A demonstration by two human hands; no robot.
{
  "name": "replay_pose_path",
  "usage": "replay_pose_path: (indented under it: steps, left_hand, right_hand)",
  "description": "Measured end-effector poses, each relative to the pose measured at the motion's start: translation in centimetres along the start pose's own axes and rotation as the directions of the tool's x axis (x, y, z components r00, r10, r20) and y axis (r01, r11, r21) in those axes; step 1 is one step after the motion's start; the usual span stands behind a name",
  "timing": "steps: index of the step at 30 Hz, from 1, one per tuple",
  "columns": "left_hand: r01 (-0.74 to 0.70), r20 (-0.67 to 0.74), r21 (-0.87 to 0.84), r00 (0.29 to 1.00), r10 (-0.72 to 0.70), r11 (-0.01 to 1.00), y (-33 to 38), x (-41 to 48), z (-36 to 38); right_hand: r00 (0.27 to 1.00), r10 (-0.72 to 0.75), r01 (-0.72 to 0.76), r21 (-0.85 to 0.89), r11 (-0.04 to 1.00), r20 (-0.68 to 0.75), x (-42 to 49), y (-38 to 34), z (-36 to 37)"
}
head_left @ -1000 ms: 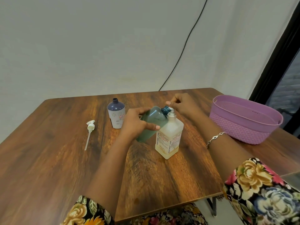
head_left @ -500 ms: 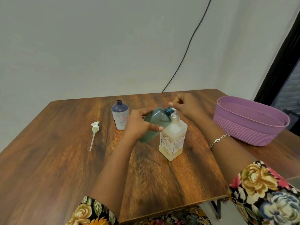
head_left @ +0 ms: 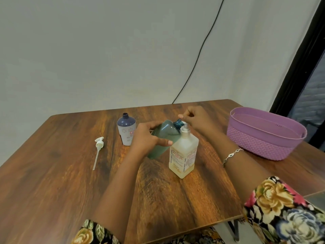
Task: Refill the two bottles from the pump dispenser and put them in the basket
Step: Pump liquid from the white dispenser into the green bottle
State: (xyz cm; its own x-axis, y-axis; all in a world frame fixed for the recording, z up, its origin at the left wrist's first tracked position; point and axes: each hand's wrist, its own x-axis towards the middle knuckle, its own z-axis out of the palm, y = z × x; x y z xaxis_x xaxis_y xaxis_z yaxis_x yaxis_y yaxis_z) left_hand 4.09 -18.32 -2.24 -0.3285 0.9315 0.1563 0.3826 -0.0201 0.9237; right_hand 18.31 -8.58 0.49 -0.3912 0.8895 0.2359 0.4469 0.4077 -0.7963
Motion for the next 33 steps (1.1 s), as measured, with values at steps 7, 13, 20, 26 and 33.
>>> replay_pose_path:
  steps: [7,13,20,26,33]
  left_hand:
    - [0.014,-0.004,-0.048,1.0,-0.015,0.999,0.0,-0.2,0.1]
    - [-0.009,0.005,-0.02,1.0,0.009,1.0,0.6,0.1,-0.3]
    - [0.004,0.0,-0.014,1.0,-0.004,1.0,-0.2,-0.3,0.2]
    - [-0.025,0.014,-0.011,1.0,0.025,1.0,0.8,-0.3,-0.3]
    - [-0.013,-0.006,-0.014,1.0,0.013,1.0,-0.3,-0.4,0.2]
  right_hand:
    - [1.0,0.028,-0.028,0.004,1.0,0.0,0.1,-0.8,-0.3]
    - [1.0,0.024,-0.024,0.021,0.999,0.002,0.1,-1.0,-0.7]
    - [1.0,-0.006,0.006,-0.034,0.999,-0.011,-0.2,0.1,0.4]
    - [0.998,0.008,-0.008,0.0,1.0,0.069,0.4,-1.5,-1.3]
    - [0.999,-0.023,0.025,-0.104,0.994,0.025,0.2,-0.2,0.2]
